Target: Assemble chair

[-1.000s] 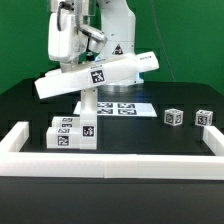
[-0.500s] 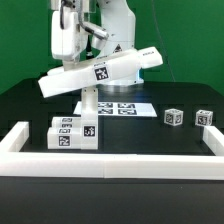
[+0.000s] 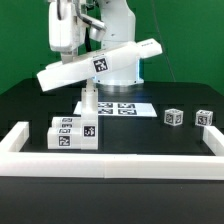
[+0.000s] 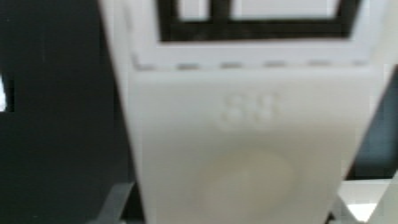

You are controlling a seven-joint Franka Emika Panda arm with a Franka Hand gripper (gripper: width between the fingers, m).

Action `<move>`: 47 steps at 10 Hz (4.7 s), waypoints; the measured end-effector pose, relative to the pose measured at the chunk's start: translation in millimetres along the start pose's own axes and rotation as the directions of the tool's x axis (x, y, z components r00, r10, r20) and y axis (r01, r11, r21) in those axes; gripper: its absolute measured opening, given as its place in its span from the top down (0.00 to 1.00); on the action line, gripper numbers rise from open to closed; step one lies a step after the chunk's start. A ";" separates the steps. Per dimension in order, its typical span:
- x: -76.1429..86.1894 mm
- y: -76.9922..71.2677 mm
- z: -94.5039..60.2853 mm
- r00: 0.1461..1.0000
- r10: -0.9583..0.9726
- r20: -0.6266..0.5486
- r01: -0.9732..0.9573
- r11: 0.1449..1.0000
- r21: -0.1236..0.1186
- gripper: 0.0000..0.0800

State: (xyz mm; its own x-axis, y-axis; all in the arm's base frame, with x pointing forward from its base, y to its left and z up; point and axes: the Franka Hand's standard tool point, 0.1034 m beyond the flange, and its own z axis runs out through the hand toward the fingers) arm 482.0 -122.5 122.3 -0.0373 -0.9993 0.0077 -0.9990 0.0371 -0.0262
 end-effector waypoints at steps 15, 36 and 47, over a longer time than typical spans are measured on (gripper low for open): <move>-9.1 -22.4 -1.6 0.993 -0.052 -0.110 0.056 0.998 0.027 0.64; -27.1 -25.8 -17.2 0.986 -0.101 -0.136 0.101 0.995 -0.003 0.64; 4.1 0.7 -7.1 0.972 -0.152 -0.177 0.143 0.988 -0.064 0.64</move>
Offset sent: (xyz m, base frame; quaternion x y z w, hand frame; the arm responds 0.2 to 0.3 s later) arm 0.0014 -0.0067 0.0188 -0.0009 -0.0833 -0.0096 0.9965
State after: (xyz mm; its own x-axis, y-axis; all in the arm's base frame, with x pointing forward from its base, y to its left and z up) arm 481.0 -126.5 129.4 0.1113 -0.9757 0.1885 -0.9936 -0.1057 0.0396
